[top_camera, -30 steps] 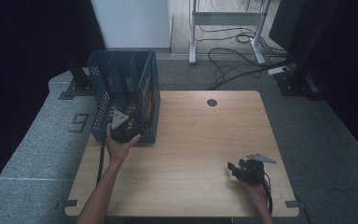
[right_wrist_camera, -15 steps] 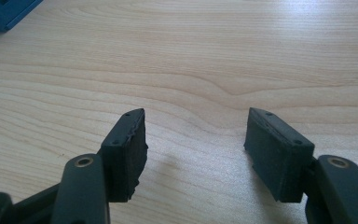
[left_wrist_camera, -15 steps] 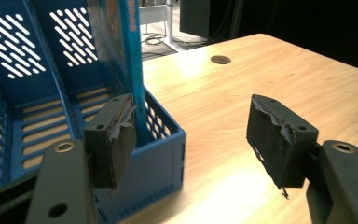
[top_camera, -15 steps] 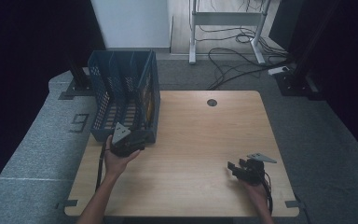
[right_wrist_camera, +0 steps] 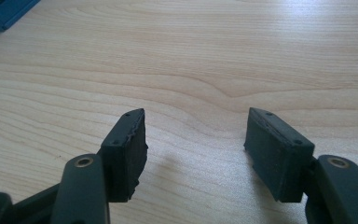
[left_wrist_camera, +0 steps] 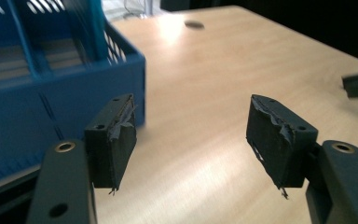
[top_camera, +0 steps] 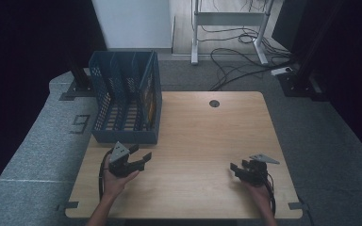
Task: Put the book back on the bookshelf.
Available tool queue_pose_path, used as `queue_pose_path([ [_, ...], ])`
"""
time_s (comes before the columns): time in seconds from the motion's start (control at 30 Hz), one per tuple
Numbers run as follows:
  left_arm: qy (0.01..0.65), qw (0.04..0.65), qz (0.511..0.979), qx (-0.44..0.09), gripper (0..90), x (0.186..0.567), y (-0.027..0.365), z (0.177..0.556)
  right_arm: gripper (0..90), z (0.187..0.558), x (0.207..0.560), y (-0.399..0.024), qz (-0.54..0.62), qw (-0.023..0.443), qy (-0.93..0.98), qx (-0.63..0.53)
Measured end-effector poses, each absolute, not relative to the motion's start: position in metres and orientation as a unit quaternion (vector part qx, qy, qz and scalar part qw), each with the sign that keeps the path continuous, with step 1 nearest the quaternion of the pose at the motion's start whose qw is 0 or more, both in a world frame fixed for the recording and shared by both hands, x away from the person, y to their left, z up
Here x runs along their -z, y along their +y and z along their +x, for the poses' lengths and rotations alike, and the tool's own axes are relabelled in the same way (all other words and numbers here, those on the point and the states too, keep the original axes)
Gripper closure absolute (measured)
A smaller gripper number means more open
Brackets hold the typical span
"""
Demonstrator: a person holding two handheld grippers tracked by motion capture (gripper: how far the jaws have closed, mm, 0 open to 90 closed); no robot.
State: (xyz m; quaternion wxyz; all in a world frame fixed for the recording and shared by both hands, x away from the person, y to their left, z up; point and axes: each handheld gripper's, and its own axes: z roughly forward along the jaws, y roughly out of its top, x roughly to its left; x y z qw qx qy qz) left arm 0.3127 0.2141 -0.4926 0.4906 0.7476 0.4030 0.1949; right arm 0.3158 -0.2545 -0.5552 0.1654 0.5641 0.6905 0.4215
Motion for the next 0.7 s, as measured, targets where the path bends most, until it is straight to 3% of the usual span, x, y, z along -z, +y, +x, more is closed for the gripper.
queue_pose_path([
  [0.27, 0.412, 0.485, 0.754, -0.162, 33.6, 0.521, 0.216, 0.303, 37.7, 0.316, 0.555, -0.253, 0.563, 0.17, 0.693, -0.417],
  [0.7, 0.409, 0.468, 0.764, -0.172, 33.7, 0.525, 0.213, 0.299, 37.2, 0.315, 0.555, -0.25, 0.558, 0.181, 0.701, -0.407],
])
